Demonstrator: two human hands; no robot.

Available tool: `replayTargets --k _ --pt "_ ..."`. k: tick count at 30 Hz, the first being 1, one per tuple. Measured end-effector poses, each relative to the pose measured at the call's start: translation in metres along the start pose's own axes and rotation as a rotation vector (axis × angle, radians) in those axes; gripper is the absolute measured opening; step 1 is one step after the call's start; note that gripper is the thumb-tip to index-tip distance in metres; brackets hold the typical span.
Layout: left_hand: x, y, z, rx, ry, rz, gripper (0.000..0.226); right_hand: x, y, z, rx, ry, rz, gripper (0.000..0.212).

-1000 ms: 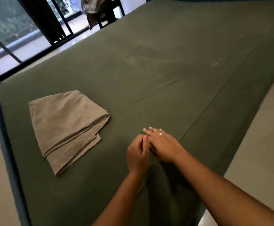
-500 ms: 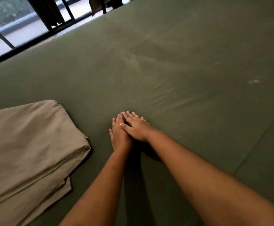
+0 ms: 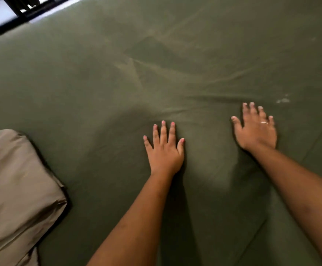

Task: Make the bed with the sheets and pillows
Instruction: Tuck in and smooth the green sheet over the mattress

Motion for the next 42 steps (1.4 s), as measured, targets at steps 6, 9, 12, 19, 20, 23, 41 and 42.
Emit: replayTargets --k 6,9,12,19,20,23,41,42 --pt "-0.005 -0.033 0.007 -0.063 -0.036 -0.078 0.06 0.025 -0.018 -0.051 -0.484 0.076 -0.006 0.067" --pt "-0.006 -0.052 0.014 -0.032 -0.051 -0.053 0.059 0.027 -0.041 0.012 -0.268 0.075 -0.064 0.067" --pt "-0.005 -0.068 0.019 0.006 -0.069 -0.05 0.062 0.01 -0.083 0.112 0.18 0.098 0.086 0.066" --pt "-0.003 -0.102 0.039 0.055 -0.023 0.033 0.075 -0.014 -0.154 0.168 0.52 0.077 0.294 0.057" --pt "-0.002 -0.102 0.039 0.078 -0.04 0.017 0.073 -0.014 -0.15 0.159 0.542 0.05 0.278 0.058" --pt "-0.001 -0.097 0.034 0.155 -0.006 -0.046 0.067 -0.009 -0.126 0.119 0.508 -0.011 0.194 0.067" --pt "-0.007 0.045 -0.084 0.034 0.003 0.053 0.057 0.047 0.054 -0.045 0.034 0.079 -0.037 0.067" --pt "-0.01 0.057 -0.096 0.014 0.011 0.052 0.056 0.042 0.057 -0.019 0.168 0.101 0.001 0.066"
Point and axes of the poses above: each hand's wrist, its own y-axis towards the middle knuckle, its own x-axis out of the back of the hand, z = x × y, the point moved 2 cm from there along y, towards the middle knuckle, and after that the axes turned 7 degrees about -x, right-handed, at the moved point
